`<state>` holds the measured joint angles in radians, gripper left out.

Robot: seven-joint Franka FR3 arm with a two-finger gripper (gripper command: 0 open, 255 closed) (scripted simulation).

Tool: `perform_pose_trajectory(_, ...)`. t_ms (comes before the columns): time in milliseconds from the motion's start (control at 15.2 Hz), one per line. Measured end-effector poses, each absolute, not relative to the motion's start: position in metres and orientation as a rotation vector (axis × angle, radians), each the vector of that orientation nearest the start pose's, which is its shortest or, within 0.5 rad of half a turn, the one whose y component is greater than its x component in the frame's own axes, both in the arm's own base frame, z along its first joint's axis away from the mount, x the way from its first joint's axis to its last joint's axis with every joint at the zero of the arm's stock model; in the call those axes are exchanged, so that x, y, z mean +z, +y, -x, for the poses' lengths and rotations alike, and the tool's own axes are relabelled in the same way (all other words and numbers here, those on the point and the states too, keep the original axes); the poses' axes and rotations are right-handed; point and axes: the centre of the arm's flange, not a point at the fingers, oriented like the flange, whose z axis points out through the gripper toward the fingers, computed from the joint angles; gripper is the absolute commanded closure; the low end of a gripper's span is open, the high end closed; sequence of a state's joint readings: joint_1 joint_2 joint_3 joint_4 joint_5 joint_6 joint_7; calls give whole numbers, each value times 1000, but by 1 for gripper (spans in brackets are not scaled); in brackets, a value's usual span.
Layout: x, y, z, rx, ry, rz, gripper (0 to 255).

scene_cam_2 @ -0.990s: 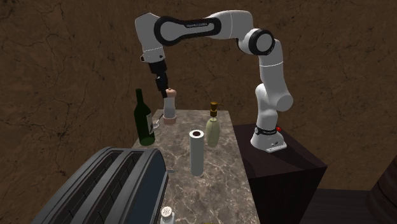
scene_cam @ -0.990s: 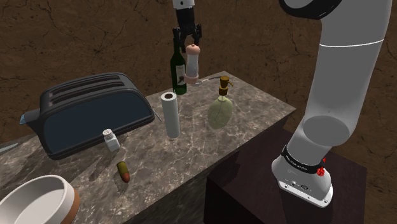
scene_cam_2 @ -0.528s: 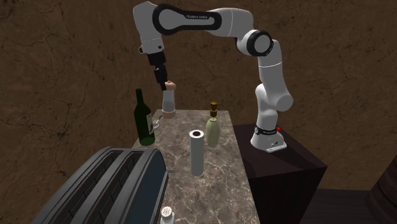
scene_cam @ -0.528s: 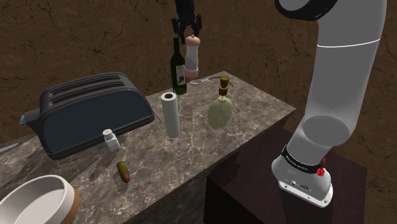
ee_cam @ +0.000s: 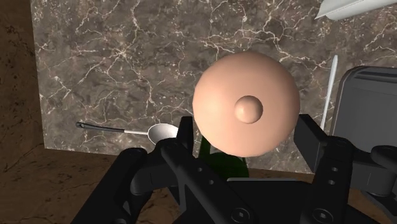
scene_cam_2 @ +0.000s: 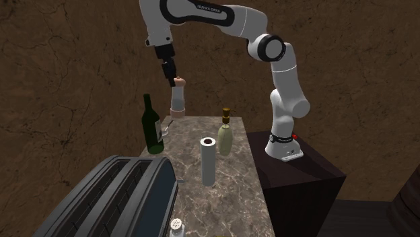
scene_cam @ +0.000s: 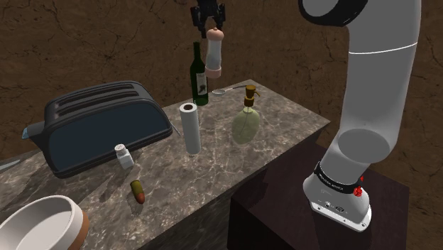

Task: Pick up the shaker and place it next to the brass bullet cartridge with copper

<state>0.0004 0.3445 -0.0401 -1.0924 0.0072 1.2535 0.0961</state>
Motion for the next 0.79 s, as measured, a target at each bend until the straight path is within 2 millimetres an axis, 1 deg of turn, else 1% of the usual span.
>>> perform_pose_trajectory(462, 651, -19, -622, 288, 209, 3133, 255)
perform_pose_trajectory(594, 654, -5, -615, 289, 209, 3133, 255)
perform_pose_trajectory(792, 657, 27, -593, 288, 207, 3133, 255)
